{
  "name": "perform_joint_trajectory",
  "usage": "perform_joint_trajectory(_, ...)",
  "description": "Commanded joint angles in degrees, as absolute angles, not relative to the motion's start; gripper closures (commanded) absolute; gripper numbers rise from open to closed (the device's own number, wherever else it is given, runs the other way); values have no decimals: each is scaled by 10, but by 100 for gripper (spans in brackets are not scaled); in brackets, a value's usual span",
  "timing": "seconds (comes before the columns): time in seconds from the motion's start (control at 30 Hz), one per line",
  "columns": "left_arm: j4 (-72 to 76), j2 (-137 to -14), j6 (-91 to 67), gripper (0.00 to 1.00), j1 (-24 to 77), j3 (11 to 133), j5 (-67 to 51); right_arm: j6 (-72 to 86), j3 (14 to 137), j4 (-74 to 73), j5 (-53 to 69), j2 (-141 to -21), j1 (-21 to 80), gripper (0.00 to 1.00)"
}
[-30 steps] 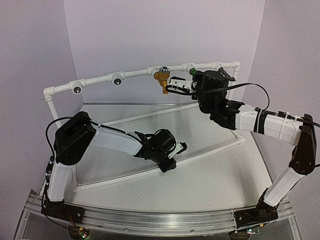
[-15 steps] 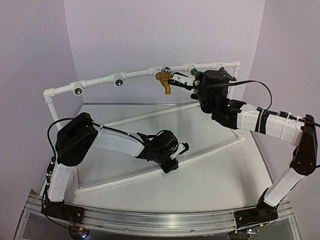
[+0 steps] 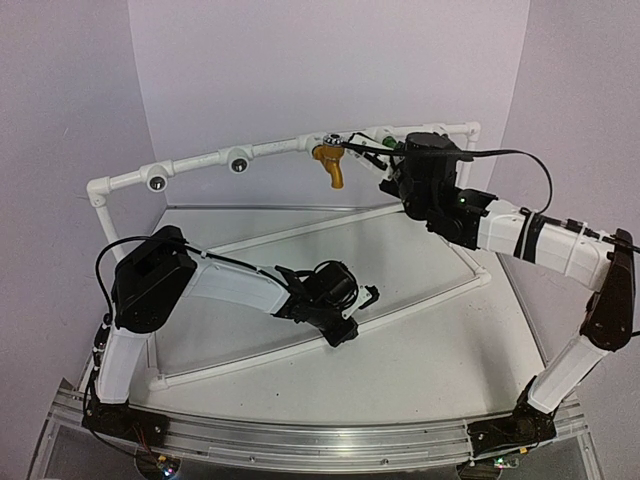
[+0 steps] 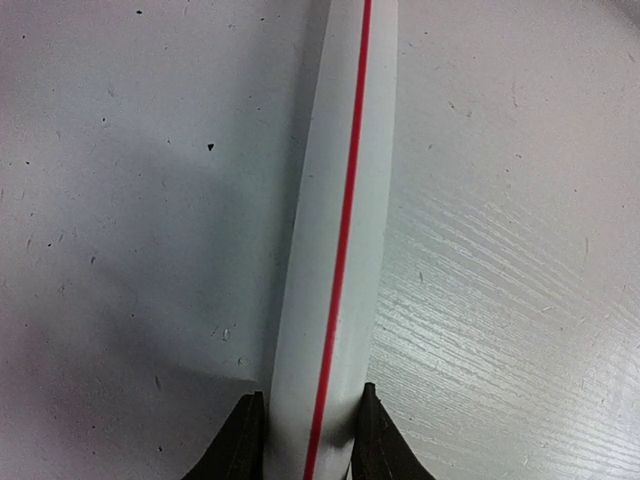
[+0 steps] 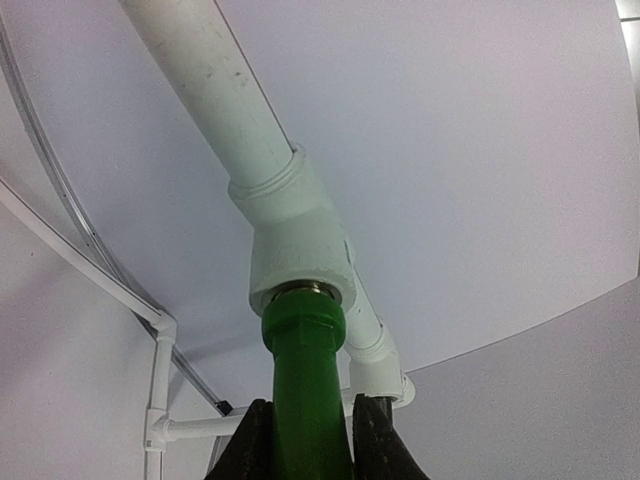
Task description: Install the water faucets
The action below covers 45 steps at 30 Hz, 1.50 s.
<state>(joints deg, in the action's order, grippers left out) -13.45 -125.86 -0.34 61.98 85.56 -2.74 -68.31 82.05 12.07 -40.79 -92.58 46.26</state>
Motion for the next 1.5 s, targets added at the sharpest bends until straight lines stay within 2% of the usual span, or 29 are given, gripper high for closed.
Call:
perform_joint_trajectory(0.0, -160, -1292, -60, 100, 647, 852, -62, -629, 863, 137, -368, -925, 460, 100)
perform_joint_trajectory(1.13, -160, -1290, -57, 100, 650, 851, -65, -355, 864, 91, -313, -919, 416, 100)
perform_joint_trajectory(1.47, -161, -1292, -55, 100, 652, 853, -68, -292, 905, 37, -295, -917, 413, 100)
